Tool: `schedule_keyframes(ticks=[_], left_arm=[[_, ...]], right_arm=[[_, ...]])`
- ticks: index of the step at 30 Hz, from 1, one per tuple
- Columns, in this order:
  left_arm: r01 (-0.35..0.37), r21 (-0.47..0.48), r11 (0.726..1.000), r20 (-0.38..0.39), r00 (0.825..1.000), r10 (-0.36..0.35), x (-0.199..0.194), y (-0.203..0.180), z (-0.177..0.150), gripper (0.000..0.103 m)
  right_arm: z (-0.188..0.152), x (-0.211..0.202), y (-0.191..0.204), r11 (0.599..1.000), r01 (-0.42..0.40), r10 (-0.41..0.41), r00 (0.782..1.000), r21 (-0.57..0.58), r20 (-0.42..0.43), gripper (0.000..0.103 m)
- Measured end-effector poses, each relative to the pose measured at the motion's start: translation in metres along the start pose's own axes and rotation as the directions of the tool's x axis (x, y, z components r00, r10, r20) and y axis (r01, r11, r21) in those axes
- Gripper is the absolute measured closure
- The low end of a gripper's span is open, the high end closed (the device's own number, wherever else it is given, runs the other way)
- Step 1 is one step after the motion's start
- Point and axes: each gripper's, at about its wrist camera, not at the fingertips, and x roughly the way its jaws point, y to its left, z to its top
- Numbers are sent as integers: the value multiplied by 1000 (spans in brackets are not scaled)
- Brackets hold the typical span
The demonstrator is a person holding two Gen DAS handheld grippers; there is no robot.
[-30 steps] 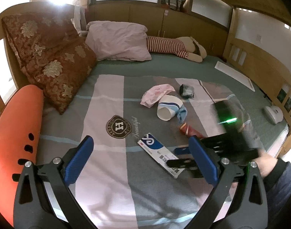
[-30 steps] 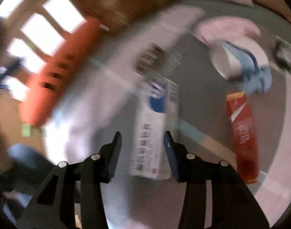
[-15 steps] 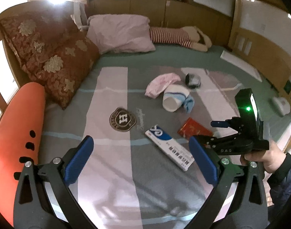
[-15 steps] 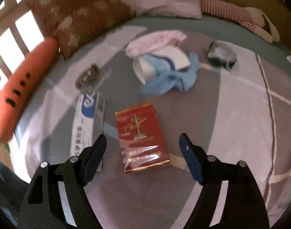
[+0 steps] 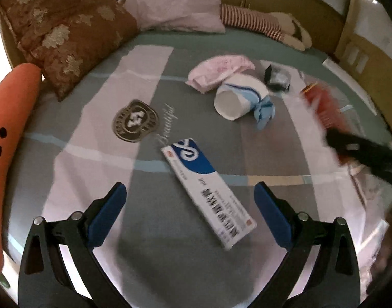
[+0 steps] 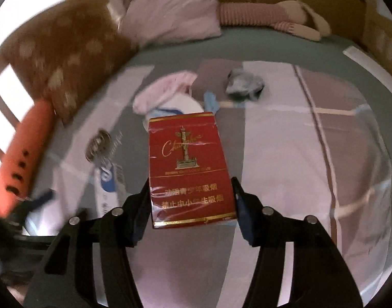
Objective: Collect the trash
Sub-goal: 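Grasp the white-blue ointment box with the left tool and lift it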
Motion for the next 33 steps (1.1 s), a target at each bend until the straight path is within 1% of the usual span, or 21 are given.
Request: schedule_keyframes(ticks=[7,10,12,13,14,15,16,18,19,21,22,24,26,27,28,29,31,32,33], left_arm=[[-25,-53,998,-87,996,20,40,-21,-2,6],[-61,-76,995,-131,990,51,54,-19,-6,6],[-59,-85,995,-154,987,46,61,-17,-8,6],[-60,-78,995,-151,987,48,63,-18,-8,6],[-65,-70,995,-142,988,55,63,-19,-7,10],[-67,-61,996,-128,990,59,62,-19,-6,18],[-67,-57,996,-120,991,59,61,-20,-6,21],[-46,-44,998,-120,992,41,61,-22,-5,34],[-42,-32,999,-122,992,38,62,-23,-4,35],[-35,-9,999,-117,993,33,62,-25,-4,44],[-33,1,999,-113,993,33,60,-26,-4,45],[-25,37,999,-98,995,29,57,-31,-4,54],[-5,86,996,-86,996,12,52,-40,-4,55],[-4,113,994,-89,996,14,52,-46,-6,53],[2,131,991,-111,994,13,55,-52,-8,48],[13,138,990,-134,991,6,58,-57,-12,41],[3,155,988,-115,993,15,57,-60,-14,41],[7,157,988,-113,994,11,58,-61,-14,44],[23,154,988,-113,994,-5,58,-61,-14,53]], right_arm=[[-7,-9,10,1000,-26,26,1000,8,-6,45],[-10,-12,12,999,-35,35,999,2,-6,45],[-10,-13,12,999,-39,39,999,2,-8,45],[-11,-14,12,999,-39,39,999,3,-9,45],[-11,-14,12,999,-40,40,999,5,-7,45],[-11,-14,12,999,-42,42,999,9,-5,45],[-11,-15,12,999,-45,45,999,12,-4,45],[-12,-17,14,999,-44,44,999,7,-2,45],[-12,-17,14,999,-45,45,999,5,-1,45],[-14,-19,17,999,-49,49,999,2,0,45],[-15,-20,18,999,-50,50,999,0,0,45],[-16,-21,20,999,-46,46,999,-3,-2,45],[-17,-23,20,999,-49,49,999,2,-2,45],[-18,-24,19,999,-49,49,999,4,1,45],[-18,-25,19,999,-49,49,999,6,3,45],[-18,-26,19,999,-50,49,999,8,6,45],[-18,-27,17,999,-51,50,999,16,8,45],[-19,-27,16,999,-48,48,999,19,7,45],[-19,-28,15,999,-47,47,999,21,9,45]])
